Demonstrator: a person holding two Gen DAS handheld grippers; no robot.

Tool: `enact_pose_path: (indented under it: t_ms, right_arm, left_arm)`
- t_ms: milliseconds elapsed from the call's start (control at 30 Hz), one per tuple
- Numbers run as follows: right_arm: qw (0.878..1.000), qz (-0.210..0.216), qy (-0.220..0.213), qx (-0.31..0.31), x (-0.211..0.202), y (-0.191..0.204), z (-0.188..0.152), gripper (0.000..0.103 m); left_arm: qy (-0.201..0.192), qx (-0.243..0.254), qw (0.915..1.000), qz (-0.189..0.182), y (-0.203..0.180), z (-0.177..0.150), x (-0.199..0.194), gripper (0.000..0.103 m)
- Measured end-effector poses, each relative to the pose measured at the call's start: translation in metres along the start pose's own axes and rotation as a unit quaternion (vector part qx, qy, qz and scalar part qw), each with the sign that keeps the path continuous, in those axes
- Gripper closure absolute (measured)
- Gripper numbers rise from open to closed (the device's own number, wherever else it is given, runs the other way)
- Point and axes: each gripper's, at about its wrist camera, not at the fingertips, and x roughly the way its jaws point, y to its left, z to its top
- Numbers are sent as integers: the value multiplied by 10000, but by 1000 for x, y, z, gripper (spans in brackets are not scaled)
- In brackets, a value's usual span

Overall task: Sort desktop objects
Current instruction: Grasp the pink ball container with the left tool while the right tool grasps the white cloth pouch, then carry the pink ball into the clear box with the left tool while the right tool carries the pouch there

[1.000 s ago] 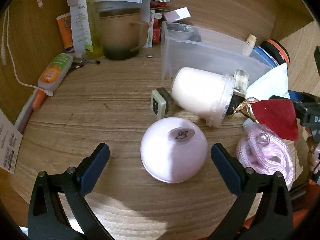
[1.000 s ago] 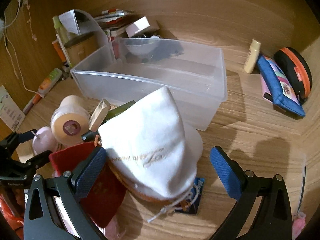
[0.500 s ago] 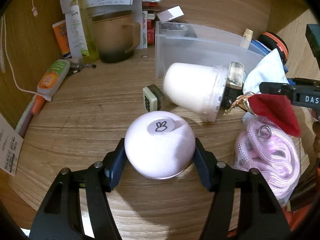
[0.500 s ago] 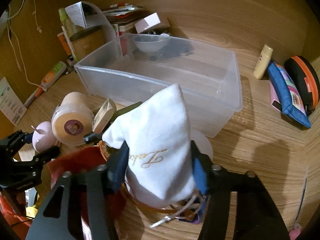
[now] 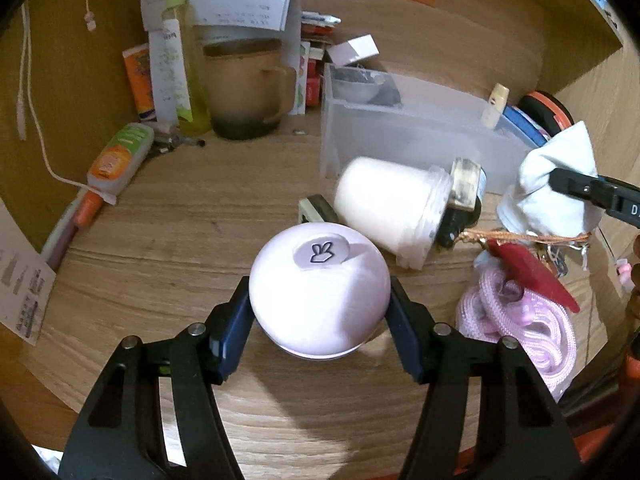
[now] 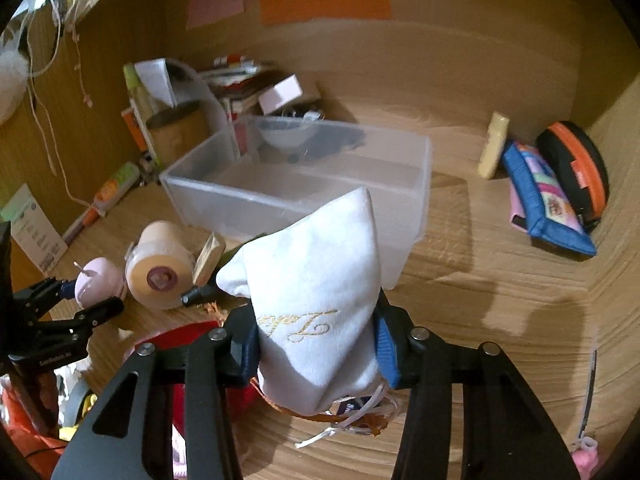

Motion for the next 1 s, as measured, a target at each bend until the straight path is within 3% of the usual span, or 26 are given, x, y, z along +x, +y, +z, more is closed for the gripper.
enact_pose_path:
  t_ms: [400,1000]
  right_arm:
    - [9988,-54,-421,255,-19,-17,15,60]
    - [9936,-351,-1070,68,-51,-24,54,60]
  left_arm:
    - [-356,118,9993,-58,-3,33,-22,41]
    - [-350,270,9978,-490,-9,90,-13,41]
